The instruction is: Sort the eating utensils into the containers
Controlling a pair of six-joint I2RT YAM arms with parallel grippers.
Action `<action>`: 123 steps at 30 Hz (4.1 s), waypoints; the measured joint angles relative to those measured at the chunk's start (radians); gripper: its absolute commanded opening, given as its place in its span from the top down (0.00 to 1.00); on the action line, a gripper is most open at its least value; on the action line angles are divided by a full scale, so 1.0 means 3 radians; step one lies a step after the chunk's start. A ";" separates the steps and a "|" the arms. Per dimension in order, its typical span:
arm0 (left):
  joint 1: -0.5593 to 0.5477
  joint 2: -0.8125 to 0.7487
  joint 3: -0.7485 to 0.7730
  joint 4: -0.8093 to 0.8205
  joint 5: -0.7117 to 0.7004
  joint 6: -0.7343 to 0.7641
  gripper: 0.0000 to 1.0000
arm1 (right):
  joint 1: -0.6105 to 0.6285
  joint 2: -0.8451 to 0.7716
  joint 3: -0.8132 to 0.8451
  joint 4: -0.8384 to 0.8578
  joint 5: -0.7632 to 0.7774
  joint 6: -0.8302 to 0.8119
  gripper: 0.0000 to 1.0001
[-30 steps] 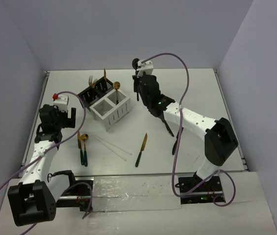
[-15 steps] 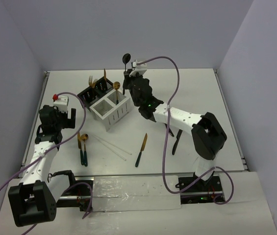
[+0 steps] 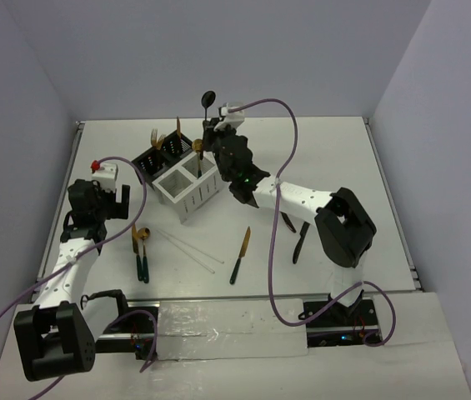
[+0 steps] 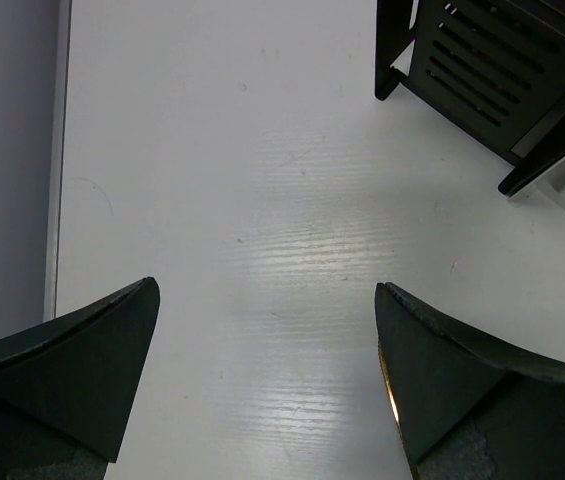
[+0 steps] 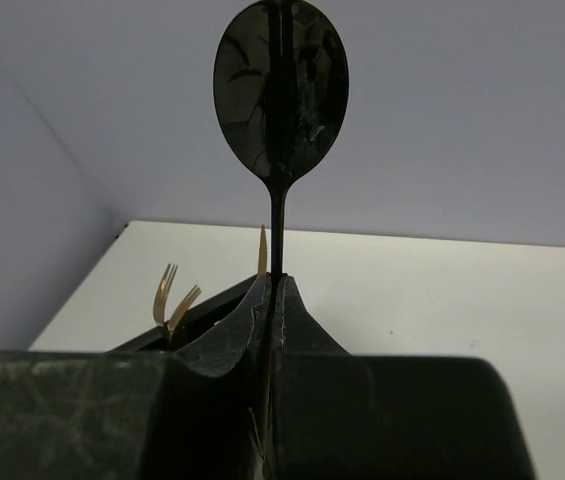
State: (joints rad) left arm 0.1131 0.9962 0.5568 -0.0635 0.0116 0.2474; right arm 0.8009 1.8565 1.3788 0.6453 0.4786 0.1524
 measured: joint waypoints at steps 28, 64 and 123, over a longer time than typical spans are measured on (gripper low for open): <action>0.0008 -0.0023 0.0000 0.0000 0.0003 -0.0001 0.01 | 0.0145 0.0319 -0.0150 0.0665 0.0238 0.0057 1.00; 0.0038 -0.0081 0.0000 -0.0001 0.0003 -0.0001 0.01 | 0.0145 0.0534 -0.0069 -0.0243 -0.0013 -0.0135 0.83; 0.0052 -0.0113 0.0090 -0.0360 0.0272 0.0155 0.15 | -0.0150 -0.1500 -0.1287 -0.3815 -0.0940 0.1311 0.41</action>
State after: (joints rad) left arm 0.1287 0.9623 0.5838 -0.1715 0.0933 0.2939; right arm 0.7559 1.4063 0.9928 -0.4992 0.1967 0.5457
